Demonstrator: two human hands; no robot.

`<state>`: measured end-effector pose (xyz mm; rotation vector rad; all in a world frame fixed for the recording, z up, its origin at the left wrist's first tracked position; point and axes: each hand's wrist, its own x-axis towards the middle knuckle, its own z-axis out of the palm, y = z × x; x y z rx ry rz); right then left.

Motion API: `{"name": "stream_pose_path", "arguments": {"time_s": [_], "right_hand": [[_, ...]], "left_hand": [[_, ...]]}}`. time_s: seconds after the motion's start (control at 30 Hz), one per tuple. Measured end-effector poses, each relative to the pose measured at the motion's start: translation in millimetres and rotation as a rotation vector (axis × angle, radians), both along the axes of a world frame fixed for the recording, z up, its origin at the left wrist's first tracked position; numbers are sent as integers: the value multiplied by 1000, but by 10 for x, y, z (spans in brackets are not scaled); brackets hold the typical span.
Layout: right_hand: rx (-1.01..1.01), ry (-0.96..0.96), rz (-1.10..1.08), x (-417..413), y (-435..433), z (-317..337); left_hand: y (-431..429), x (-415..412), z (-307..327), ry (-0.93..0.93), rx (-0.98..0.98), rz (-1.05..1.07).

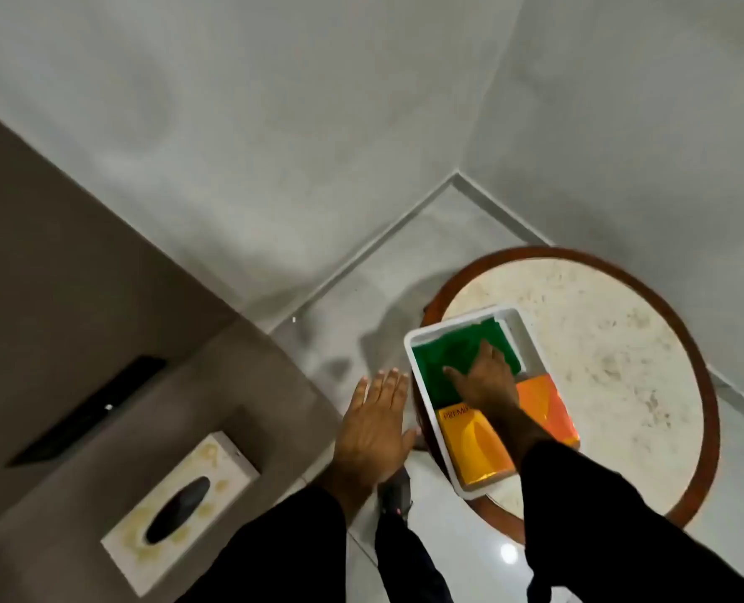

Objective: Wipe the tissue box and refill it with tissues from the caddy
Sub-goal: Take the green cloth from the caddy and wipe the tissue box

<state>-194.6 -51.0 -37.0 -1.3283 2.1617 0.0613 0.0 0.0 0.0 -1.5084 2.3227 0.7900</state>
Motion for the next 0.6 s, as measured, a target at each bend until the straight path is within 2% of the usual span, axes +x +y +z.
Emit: {"name": "stream_pose_path", "arguments": {"time_s": [0.2,0.33,0.5,0.6], "right_hand": [[209,90,-53,-220,-384,-667],[221,168,-43,-126,-405,-785],[130,244,83,68,-315,-734],[45,180,99,161,-239,-710]], "left_hand": [[-332,-369,-496,208,340,275],[-392,-443,-593,398,479,417],[-414,-487,-620,362,518,457],[-451,-485,-631,348,496,464]]}}
